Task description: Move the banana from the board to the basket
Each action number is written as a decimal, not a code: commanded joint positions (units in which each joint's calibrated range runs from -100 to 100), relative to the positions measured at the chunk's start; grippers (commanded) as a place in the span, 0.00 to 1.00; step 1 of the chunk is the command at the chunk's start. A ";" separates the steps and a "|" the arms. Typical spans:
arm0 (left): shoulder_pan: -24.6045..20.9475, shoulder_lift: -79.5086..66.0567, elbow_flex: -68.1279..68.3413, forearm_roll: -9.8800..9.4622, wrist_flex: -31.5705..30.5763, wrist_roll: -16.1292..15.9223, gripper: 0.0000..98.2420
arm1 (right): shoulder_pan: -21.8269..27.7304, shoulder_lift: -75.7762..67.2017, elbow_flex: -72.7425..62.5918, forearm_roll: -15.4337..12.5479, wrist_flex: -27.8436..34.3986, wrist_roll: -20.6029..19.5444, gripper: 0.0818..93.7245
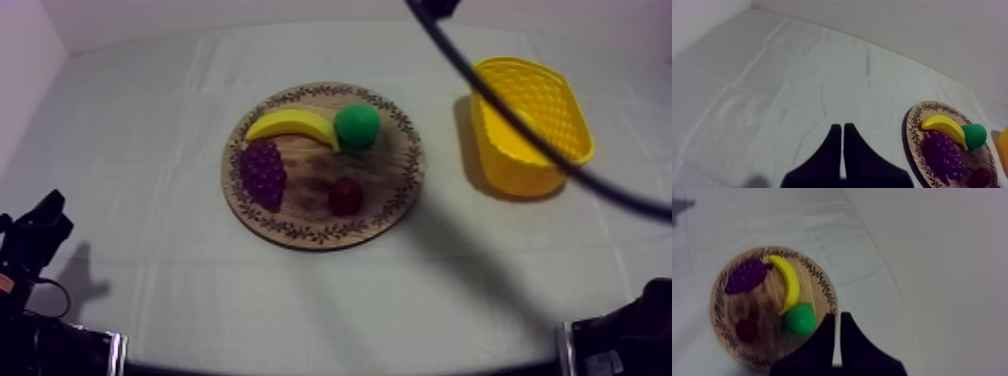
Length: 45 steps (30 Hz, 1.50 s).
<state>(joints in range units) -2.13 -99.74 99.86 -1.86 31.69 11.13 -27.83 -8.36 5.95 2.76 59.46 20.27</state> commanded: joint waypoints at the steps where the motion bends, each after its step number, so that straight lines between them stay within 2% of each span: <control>1: 0.00 -0.01 0.03 -0.02 0.00 -0.01 0.00 | 0.03 0.04 7.55 -0.78 -1.68 8.37 0.03; 5: 0.00 -0.01 0.03 -0.02 0.00 -0.01 0.00 | 0.10 0.45 8.67 -2.63 -2.63 10.27 0.03; 8: 0.00 -0.01 0.03 -0.02 0.00 -0.01 0.00 | -0.50 0.97 8.53 -2.86 -2.39 10.68 0.03; 19: 0.00 -0.01 0.03 -0.02 0.00 -0.01 0.00 | -5.07 7.10 0.38 2.02 8.48 7.95 0.04; 29: 0.00 -0.01 0.03 -0.02 0.00 -0.02 0.00 | -6.14 12.99 -2.58 6.18 12.57 6.08 0.08; 45: 0.00 -0.01 0.03 -0.02 0.00 -0.02 0.00 | -5.80 21.79 -12.81 6.84 14.88 4.44 0.15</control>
<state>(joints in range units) -2.13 -99.74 99.86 -1.86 31.69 11.13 -33.57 13.00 -5.77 9.67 74.38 24.79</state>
